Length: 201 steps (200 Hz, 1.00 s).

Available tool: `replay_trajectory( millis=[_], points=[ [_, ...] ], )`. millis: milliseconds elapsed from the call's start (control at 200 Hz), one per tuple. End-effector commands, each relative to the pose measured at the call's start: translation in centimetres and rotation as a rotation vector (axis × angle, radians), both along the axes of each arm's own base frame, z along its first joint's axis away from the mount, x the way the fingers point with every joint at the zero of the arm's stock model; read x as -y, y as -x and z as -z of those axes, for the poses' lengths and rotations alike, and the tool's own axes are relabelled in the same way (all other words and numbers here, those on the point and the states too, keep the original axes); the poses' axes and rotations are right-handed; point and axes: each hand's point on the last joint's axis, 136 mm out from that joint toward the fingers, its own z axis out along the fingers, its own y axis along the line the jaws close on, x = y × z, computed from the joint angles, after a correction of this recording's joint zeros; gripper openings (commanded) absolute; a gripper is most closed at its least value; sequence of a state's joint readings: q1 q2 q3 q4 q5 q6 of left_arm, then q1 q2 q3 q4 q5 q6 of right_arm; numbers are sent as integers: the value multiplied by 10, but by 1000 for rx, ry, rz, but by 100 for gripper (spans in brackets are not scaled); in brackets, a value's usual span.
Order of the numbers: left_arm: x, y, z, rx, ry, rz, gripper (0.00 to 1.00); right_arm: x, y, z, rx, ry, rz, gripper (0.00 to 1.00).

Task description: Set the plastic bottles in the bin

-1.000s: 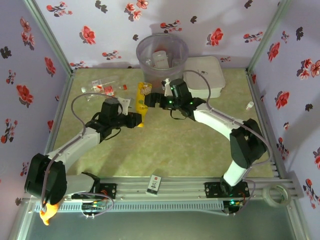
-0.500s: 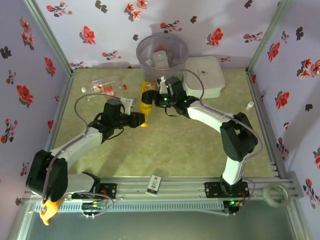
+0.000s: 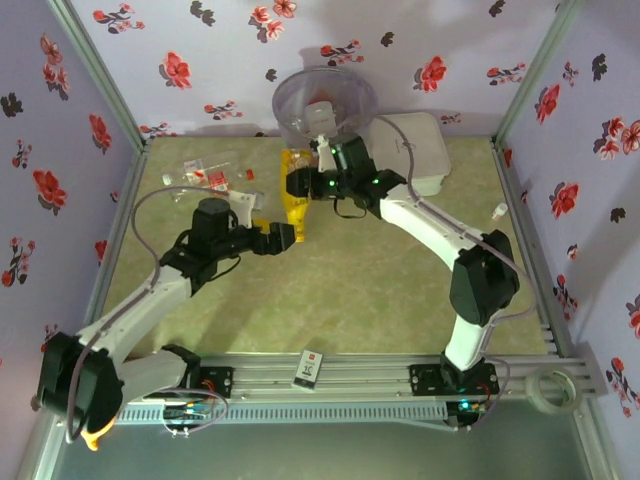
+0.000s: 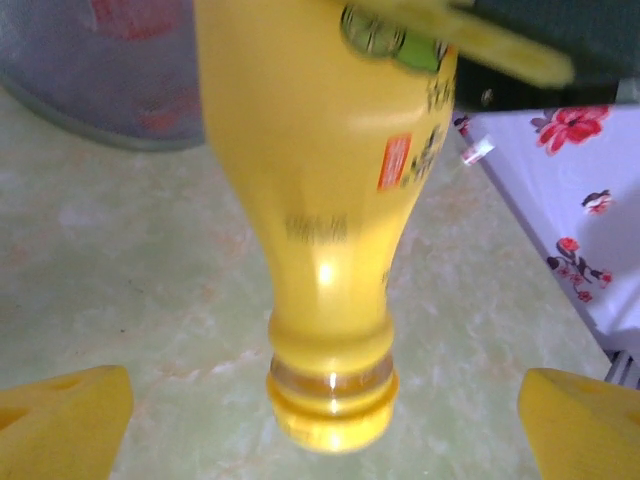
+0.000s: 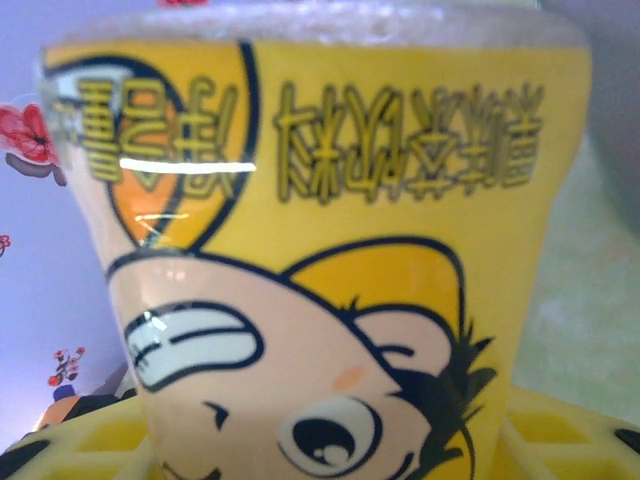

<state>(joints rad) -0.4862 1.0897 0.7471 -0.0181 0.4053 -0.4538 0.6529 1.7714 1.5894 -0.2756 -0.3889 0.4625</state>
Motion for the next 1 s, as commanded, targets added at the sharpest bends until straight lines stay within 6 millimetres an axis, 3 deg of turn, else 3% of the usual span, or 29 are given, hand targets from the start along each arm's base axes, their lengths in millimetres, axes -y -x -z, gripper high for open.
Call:
replay_trajectory(
  millis=[0, 110, 290, 530, 720, 880, 1000],
  points=[
    [-8, 10, -20, 32, -4, 12, 99, 22, 7, -64, 188, 63, -12, 50],
    [-19, 10, -21, 22, 3, -27, 99, 40, -5, -108, 320, 65, 36, 48],
    [-27, 2, -6, -42, -6, -86, 97, 81, -47, -169, 487, 16, 177, 46],
    [-28, -3, -5, -68, 37, -126, 96, 132, -114, -210, 636, -17, 392, 44],
    [-31, 0, -7, -65, 57, -146, 95, 148, -160, -213, 677, -9, 488, 44],
    [-34, 2, -9, -56, 60, -160, 95, 147, -190, -191, 650, 55, 494, 45],
    [-37, 3, -7, -58, 53, -171, 95, 140, -203, -162, 590, 93, 463, 45]
  ],
)
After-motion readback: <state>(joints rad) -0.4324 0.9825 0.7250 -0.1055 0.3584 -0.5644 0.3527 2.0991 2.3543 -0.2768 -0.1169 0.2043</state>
